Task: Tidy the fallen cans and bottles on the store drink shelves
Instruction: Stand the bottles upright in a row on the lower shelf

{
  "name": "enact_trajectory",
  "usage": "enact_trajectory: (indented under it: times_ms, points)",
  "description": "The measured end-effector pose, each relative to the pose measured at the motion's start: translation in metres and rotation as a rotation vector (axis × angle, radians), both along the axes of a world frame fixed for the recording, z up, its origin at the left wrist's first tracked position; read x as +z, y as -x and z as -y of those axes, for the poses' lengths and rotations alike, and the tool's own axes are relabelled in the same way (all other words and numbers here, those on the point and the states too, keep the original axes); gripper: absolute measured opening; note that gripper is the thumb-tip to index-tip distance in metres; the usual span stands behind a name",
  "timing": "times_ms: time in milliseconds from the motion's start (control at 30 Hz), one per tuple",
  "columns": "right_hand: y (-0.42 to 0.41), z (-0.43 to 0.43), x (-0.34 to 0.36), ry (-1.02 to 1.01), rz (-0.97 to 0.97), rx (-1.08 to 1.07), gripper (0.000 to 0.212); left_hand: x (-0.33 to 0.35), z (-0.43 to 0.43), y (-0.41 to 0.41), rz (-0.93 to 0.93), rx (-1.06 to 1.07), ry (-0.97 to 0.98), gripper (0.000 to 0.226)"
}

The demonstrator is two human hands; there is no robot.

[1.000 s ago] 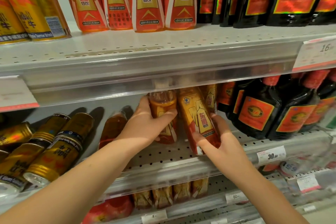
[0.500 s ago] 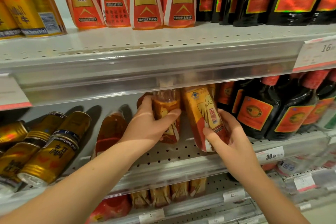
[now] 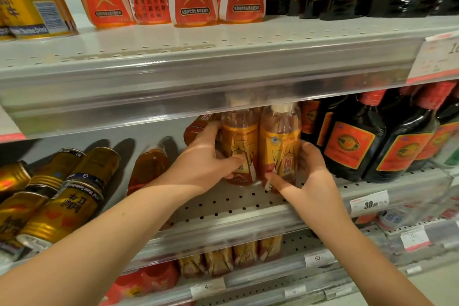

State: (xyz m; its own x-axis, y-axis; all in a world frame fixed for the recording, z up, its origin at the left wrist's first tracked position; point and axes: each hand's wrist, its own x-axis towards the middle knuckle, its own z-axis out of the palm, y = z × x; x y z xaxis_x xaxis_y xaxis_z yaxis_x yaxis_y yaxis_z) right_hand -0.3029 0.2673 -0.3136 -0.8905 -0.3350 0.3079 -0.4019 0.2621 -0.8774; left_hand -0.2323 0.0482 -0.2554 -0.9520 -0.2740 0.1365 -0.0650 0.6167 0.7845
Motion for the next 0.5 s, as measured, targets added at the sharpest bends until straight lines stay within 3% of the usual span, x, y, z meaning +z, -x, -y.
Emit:
enact_trajectory:
  times_ms: [133,500]
  points:
    - [0.007,-0.003,0.003,-0.006,-0.010,-0.035,0.068,0.002,-0.007,0.003,-0.042,0.007,0.120,0.066]
    - [0.009,-0.001,0.023,-0.307,-0.010,-0.261,0.087,-0.007,-0.033,0.023,-0.103,0.094,0.071,0.062]
